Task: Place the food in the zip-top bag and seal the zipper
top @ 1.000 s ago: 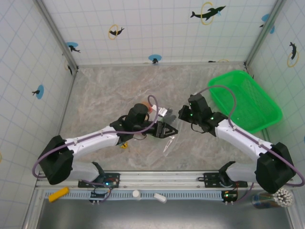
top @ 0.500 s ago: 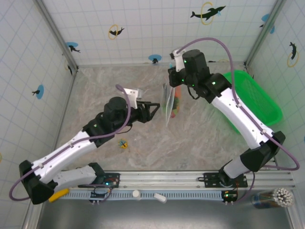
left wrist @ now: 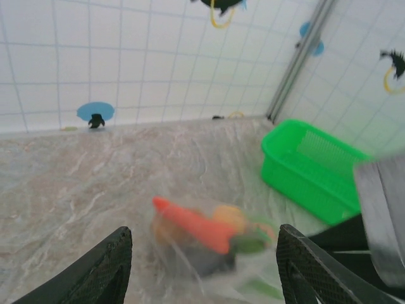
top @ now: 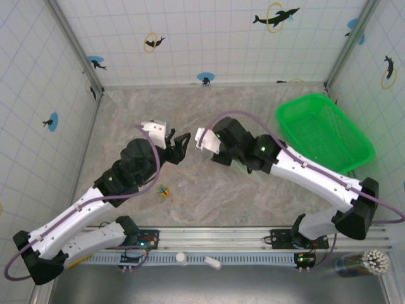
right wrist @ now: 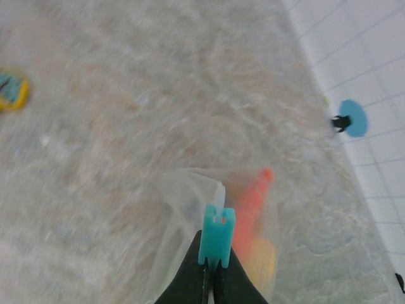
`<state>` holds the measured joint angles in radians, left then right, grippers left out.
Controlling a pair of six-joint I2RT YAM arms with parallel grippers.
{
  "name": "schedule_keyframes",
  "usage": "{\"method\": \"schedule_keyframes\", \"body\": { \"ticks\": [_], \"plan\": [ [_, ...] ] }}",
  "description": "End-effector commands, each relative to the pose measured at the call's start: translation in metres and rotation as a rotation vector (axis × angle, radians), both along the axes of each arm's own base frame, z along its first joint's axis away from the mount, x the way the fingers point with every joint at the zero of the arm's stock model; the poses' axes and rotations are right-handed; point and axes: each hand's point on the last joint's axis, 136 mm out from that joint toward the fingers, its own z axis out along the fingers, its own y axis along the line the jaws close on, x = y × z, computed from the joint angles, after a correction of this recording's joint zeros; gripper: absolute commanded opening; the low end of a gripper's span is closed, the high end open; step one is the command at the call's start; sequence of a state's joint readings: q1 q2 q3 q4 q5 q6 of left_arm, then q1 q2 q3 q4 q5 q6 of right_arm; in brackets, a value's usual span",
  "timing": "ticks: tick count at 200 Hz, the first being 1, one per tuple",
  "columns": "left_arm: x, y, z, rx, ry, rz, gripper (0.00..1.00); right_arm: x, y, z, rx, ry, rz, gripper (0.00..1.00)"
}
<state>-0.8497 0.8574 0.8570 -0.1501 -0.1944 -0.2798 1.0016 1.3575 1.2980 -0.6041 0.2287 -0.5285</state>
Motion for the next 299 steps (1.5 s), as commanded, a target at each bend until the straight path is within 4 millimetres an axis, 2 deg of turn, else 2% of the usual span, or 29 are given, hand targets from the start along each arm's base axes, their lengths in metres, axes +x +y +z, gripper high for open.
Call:
{"method": "schedule_keyframes", "body": {
  "ticks": [1, 21, 44, 85, 129, 176, 196, 234, 243, 250, 256, 266, 277, 290, 299],
  "plan": [
    [-0.008, -0.017, -0.026, 0.142, -0.032, -0.141, 0.62, -0.015, -0.001, 0.025, 0.11, -0.131, 0.151, 0.0],
    [-0.02, -0.027, -0.037, 0.184, -0.077, -0.251, 0.62, -0.026, -0.011, 0.014, 0.141, -0.12, 0.214, 0.0],
    [-0.032, -0.035, -0.045, 0.225, -0.148, -0.357, 0.62, -0.03, -0.021, 0.012, 0.173, -0.11, 0.234, 0.0],
    [-0.065, -0.054, -0.067, 0.292, -0.296, -0.617, 0.62, -0.046, -0.025, 0.007, 0.191, -0.099, 0.312, 0.0],
    [-0.063, -0.075, -0.063, 0.315, -0.337, -0.711, 0.62, -0.062, -0.025, 0.014, 0.25, -0.1, 0.371, 0.0],
    [-0.057, -0.093, -0.058, 0.295, -0.342, -0.756, 0.6, -0.07, -0.026, 0.011, 0.269, -0.07, 0.387, 0.0],
    [-0.059, -0.097, -0.05, 0.281, -0.381, -0.774, 0.51, -0.073, -0.028, 0.012, 0.272, -0.062, 0.39, 0.0],
    [-0.076, -0.102, -0.049, 0.272, -0.41, -0.867, 0.07, -0.071, -0.031, 0.012, 0.252, -0.039, 0.363, 0.0],
    [-0.078, -0.102, -0.052, 0.278, -0.406, -0.876, 0.0, -0.071, -0.032, 0.013, 0.252, -0.037, 0.358, 0.0],
    [-0.078, -0.101, -0.054, 0.283, -0.403, -0.88, 0.0, -0.071, -0.032, 0.014, 0.253, -0.041, 0.352, 0.0],
    [-0.078, -0.101, -0.055, 0.286, -0.402, -0.877, 0.0, -0.07, -0.033, 0.016, 0.257, -0.046, 0.345, 0.05],
    [-0.076, -0.099, -0.055, 0.29, -0.405, -0.857, 0.0, -0.067, -0.035, 0.02, 0.264, -0.063, 0.322, 0.25],
    [-0.074, -0.096, -0.054, 0.287, -0.417, -0.833, 0.0, -0.065, -0.037, 0.025, 0.276, -0.078, 0.297, 0.36],
    [-0.076, -0.093, -0.05, 0.273, -0.434, -0.817, 0.0, -0.064, -0.041, 0.03, 0.288, -0.083, 0.268, 0.44],
    [-0.076, -0.091, -0.046, 0.26, -0.45, -0.803, 0.0, -0.064, -0.044, 0.029, 0.282, -0.073, 0.255, 0.45]
  ]
}}
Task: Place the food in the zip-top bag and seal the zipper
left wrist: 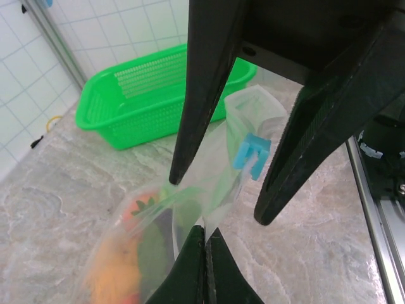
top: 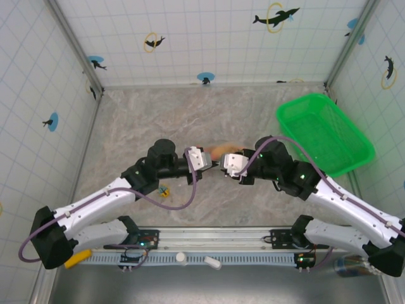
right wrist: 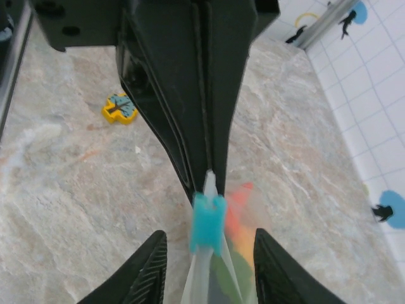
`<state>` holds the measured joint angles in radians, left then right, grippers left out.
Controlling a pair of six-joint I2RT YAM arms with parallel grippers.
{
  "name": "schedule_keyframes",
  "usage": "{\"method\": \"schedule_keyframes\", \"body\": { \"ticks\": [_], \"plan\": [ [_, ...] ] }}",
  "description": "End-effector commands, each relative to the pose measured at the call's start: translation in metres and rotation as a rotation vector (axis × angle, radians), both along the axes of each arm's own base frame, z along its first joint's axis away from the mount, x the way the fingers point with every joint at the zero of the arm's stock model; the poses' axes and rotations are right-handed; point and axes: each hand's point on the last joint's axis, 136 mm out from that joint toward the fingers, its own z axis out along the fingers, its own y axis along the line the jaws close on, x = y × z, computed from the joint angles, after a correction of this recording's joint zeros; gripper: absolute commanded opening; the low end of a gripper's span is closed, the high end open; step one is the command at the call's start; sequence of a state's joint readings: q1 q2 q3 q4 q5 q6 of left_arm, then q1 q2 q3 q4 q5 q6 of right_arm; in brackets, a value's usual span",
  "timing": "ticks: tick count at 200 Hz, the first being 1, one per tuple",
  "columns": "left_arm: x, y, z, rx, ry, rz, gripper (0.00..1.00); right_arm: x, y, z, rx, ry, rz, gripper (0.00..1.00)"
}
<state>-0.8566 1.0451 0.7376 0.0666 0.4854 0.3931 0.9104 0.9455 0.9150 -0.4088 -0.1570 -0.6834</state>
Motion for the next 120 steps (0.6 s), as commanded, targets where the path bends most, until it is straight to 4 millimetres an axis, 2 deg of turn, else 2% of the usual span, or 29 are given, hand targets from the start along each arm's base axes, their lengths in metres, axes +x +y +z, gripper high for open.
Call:
{"method": "schedule_keyframes", "body": {
  "ticks": [1, 37, 54, 81, 96, 106, 120],
  "plan": [
    [-0.005, 0.004, 0.018, -0.069, -0.063, -0.002, 0.0, 0.002, -0.008, 0.022, 0.046, -0.016, -0.059, 0.45],
    [-0.01, 0.006, 0.022, -0.09, -0.063, -0.014, 0.0, 0.005, -0.019, 0.001, -0.043, 0.018, -0.111, 0.43],
    [-0.011, 0.005, 0.019, -0.084, -0.052, -0.021, 0.0, 0.006, -0.019, 0.001, -0.037, 0.009, -0.119, 0.34],
    [-0.015, 0.005, 0.015, -0.076, -0.042, -0.044, 0.0, 0.009, -0.015, 0.014, 0.014, -0.006, -0.13, 0.14],
    [-0.019, 0.004, 0.015, -0.068, -0.031, -0.065, 0.25, 0.008, -0.013, 0.019, 0.02, -0.006, -0.115, 0.08],
    [-0.02, 0.003, 0.017, -0.068, -0.026, -0.075, 0.33, 0.007, -0.012, 0.02, 0.016, -0.003, -0.103, 0.05],
    [-0.021, 0.001, 0.022, -0.074, -0.026, -0.087, 0.37, 0.005, -0.01, 0.022, 0.017, 0.0, -0.089, 0.05]
  ]
}}
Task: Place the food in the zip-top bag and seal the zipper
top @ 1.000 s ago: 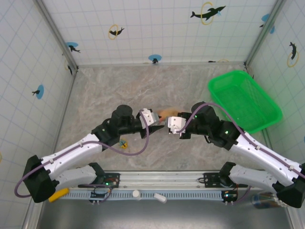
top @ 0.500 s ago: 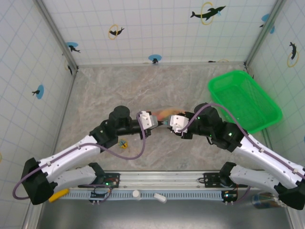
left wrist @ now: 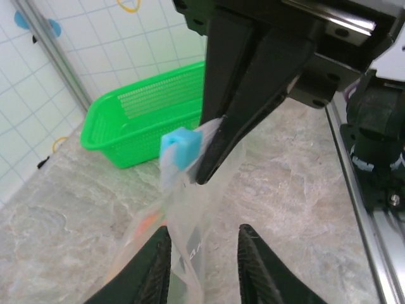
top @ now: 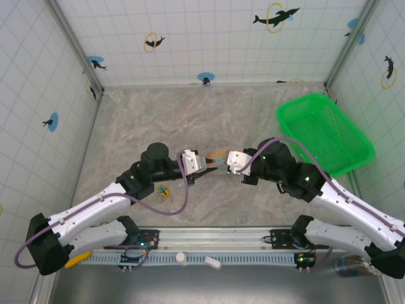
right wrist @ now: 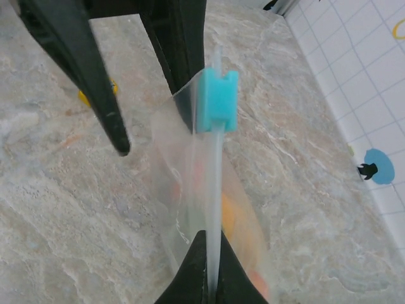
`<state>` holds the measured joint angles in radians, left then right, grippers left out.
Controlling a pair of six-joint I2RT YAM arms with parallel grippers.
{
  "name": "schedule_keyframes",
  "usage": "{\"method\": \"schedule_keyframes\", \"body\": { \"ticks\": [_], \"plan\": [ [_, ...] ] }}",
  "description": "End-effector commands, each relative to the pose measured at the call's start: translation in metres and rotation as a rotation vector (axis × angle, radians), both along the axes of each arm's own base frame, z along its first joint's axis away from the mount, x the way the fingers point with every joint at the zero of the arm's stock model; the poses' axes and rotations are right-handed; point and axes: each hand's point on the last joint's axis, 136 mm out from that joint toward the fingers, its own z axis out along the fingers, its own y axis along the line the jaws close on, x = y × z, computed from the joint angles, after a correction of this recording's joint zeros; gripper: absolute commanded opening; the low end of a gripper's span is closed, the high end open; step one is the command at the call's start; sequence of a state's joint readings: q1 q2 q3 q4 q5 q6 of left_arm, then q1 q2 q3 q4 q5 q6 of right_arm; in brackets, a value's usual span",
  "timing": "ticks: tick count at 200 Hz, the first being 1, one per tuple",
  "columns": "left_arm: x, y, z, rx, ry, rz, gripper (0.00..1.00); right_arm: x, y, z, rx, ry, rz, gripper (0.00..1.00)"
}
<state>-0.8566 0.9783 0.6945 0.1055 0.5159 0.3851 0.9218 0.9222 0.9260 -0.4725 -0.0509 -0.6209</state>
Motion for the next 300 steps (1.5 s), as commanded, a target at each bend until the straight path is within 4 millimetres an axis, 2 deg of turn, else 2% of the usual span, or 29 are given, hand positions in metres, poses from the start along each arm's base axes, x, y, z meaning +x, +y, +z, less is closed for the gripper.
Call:
{"method": "schedule_keyframes", "body": {
  "ticks": [1, 39, 57, 84, 122, 136, 164, 179, 192, 215, 226, 249, 300],
  "plan": [
    [-0.008, -0.006, 0.012, -0.019, -0.001, -0.061, 0.37, -0.001, 0.005, 0.024, 0.046, -0.023, 0.023, 0.05],
    [-0.006, -0.011, 0.023, -0.028, -0.013, -0.076, 0.35, -0.007, 0.006, 0.024, 0.054, -0.004, 0.049, 0.04],
    [-0.007, -0.013, 0.026, -0.033, -0.019, -0.087, 0.3, -0.012, 0.006, 0.024, 0.06, 0.006, 0.068, 0.04],
    [-0.014, -0.013, 0.03, -0.044, -0.03, -0.126, 0.26, -0.014, 0.005, 0.023, 0.055, 0.008, 0.073, 0.02],
    [-0.018, -0.012, 0.026, -0.03, -0.026, -0.149, 0.04, -0.014, 0.004, 0.025, 0.062, 0.003, 0.07, 0.01],
    [-0.017, -0.012, 0.024, -0.021, -0.025, -0.145, 0.0, -0.014, 0.004, 0.026, 0.068, -0.001, 0.07, 0.01],
    [-0.016, -0.011, 0.023, -0.018, -0.037, -0.136, 0.0, -0.013, 0.003, 0.029, 0.081, -0.007, 0.066, 0.06],
    [-0.013, -0.01, 0.026, -0.024, -0.05, -0.117, 0.0, -0.015, 0.005, 0.037, 0.109, -0.007, 0.074, 0.31],
    [-0.01, -0.01, 0.027, -0.028, -0.06, -0.1, 0.0, -0.022, 0.009, 0.051, 0.157, 0.0, 0.105, 0.38],
    [-0.006, -0.01, 0.026, -0.025, -0.076, -0.08, 0.0, -0.032, 0.017, 0.075, 0.234, 0.019, 0.16, 0.36],
    [-0.004, -0.01, 0.025, -0.02, -0.082, -0.071, 0.0, -0.036, 0.02, 0.08, 0.247, 0.037, 0.18, 0.33],
    [-0.003, -0.01, 0.024, -0.019, -0.093, -0.069, 0.0, -0.039, 0.028, 0.078, 0.224, 0.071, 0.206, 0.24],
    [-0.006, -0.009, 0.024, -0.022, -0.097, -0.085, 0.0, -0.038, 0.039, 0.071, 0.21, 0.067, 0.213, 0.28]
  ]
}}
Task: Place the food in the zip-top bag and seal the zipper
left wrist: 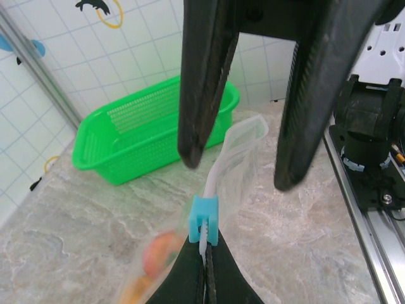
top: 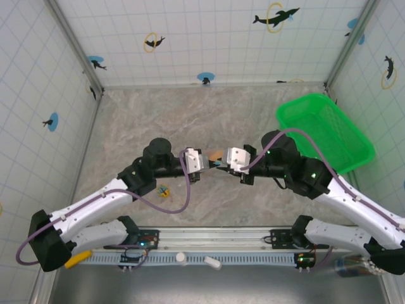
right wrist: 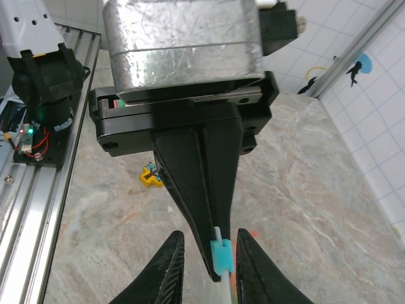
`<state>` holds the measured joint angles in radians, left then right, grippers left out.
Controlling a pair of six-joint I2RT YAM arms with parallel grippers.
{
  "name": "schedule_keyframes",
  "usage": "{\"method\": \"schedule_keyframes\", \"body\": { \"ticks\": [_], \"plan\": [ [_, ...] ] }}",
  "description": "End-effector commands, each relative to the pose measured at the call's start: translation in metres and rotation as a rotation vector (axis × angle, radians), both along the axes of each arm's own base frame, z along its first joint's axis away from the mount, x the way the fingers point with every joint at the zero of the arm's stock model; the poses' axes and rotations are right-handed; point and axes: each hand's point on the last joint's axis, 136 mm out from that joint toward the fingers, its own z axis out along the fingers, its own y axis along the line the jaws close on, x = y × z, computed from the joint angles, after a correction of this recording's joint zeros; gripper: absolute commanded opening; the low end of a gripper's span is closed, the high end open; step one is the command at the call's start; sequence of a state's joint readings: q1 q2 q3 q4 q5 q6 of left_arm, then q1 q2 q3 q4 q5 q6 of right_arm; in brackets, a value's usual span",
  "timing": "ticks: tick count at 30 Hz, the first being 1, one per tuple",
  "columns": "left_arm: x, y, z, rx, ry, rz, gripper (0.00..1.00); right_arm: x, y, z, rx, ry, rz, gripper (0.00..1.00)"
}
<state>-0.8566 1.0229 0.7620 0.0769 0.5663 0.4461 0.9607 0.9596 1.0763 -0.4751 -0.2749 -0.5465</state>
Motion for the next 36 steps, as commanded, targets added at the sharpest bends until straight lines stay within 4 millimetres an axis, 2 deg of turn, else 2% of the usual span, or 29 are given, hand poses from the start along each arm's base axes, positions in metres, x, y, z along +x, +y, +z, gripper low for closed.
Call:
{"method": "schedule_keyframes", "body": {
  "ticks": [1, 13, 18, 20, 24, 36],
  "plan": [
    [-0.004, 0.0, 0.012, -0.028, -0.05, -0.023, 0.0, 0.0, 0.006, 0.01, 0.034, -0.014, 0.009, 0.28],
    [-0.011, 0.002, 0.014, -0.039, -0.063, -0.05, 0.0, 0.014, 0.008, -0.008, -0.032, -0.029, -0.028, 0.28],
    [-0.013, 0.003, 0.013, -0.04, -0.064, -0.055, 0.0, 0.014, 0.007, -0.008, -0.028, -0.025, -0.03, 0.2],
    [-0.012, 0.003, 0.012, -0.038, -0.064, -0.052, 0.0, 0.014, 0.007, -0.006, -0.022, -0.021, -0.029, 0.19],
    [-0.013, 0.003, 0.012, -0.038, -0.065, -0.052, 0.0, 0.012, 0.006, -0.007, -0.026, -0.011, -0.023, 0.07],
    [-0.014, 0.007, 0.016, -0.057, -0.084, -0.039, 0.0, 0.022, -0.007, -0.015, -0.038, -0.012, -0.08, 0.05]
  ]
}}
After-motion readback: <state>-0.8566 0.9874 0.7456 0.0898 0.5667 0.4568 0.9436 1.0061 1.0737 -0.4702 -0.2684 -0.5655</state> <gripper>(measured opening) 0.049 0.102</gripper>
